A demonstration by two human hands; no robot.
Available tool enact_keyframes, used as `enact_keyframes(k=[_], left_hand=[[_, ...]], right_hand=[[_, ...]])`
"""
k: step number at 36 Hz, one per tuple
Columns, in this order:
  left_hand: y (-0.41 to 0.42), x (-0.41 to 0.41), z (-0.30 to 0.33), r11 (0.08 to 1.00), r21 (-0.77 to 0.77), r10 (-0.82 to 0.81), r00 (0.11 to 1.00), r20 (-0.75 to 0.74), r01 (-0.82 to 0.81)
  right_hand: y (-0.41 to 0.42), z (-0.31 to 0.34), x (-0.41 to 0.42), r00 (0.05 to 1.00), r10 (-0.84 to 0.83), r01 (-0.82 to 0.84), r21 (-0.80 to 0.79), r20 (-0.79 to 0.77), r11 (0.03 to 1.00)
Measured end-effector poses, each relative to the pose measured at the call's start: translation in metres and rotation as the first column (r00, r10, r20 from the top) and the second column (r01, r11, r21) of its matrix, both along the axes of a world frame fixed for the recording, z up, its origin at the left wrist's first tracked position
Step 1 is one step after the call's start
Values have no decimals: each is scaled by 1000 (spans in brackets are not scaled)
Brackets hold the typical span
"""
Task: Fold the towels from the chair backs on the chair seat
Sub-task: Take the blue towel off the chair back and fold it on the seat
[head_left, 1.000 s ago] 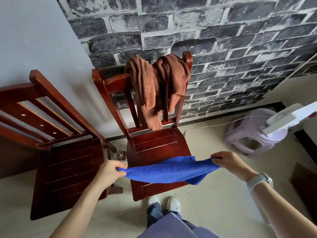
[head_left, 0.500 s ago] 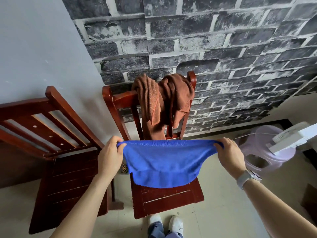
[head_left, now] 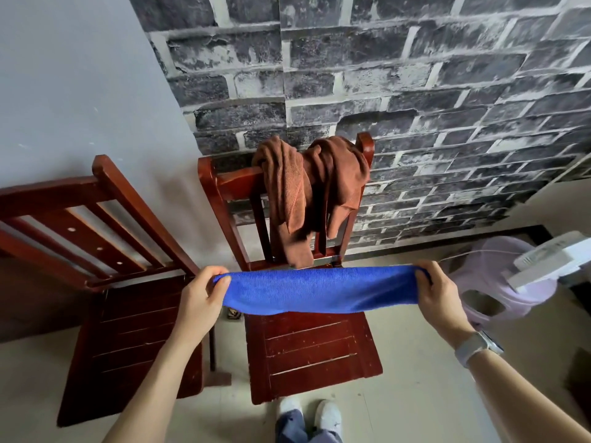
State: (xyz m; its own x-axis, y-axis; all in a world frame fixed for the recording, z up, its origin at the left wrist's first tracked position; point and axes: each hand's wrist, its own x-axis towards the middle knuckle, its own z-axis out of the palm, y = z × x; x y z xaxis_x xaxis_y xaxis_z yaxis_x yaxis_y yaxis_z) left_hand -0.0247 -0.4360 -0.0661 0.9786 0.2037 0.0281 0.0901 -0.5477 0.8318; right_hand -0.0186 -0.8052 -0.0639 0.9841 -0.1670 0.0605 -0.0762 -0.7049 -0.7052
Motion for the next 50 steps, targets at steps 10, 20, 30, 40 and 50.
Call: enact_keyframes(k=[10,20,30,40,50], left_hand=[[-1,24,-49,995,-1,100,986,-135,-101],[-7,83,-211,978,-9,198,934,-298,-211],[-17,24,-360,983,118,184,730,-659,-141],[-26,-24,-395,922,349,362,684,-633,-165],[-35,-21,-385,903,188,405,616,-676,-387]], right_hand=[[8,-43,20,996,-22,17,-60,-91,998],[38,-205,95,904,-195,193,-43,-380,980],[44,-355,29,743,-186,233,-11,-643,972],[33,-399,-40,597,-347,381,-125,-724,916],[40,-400,-52,511,-435,450,-200,-741,870]])
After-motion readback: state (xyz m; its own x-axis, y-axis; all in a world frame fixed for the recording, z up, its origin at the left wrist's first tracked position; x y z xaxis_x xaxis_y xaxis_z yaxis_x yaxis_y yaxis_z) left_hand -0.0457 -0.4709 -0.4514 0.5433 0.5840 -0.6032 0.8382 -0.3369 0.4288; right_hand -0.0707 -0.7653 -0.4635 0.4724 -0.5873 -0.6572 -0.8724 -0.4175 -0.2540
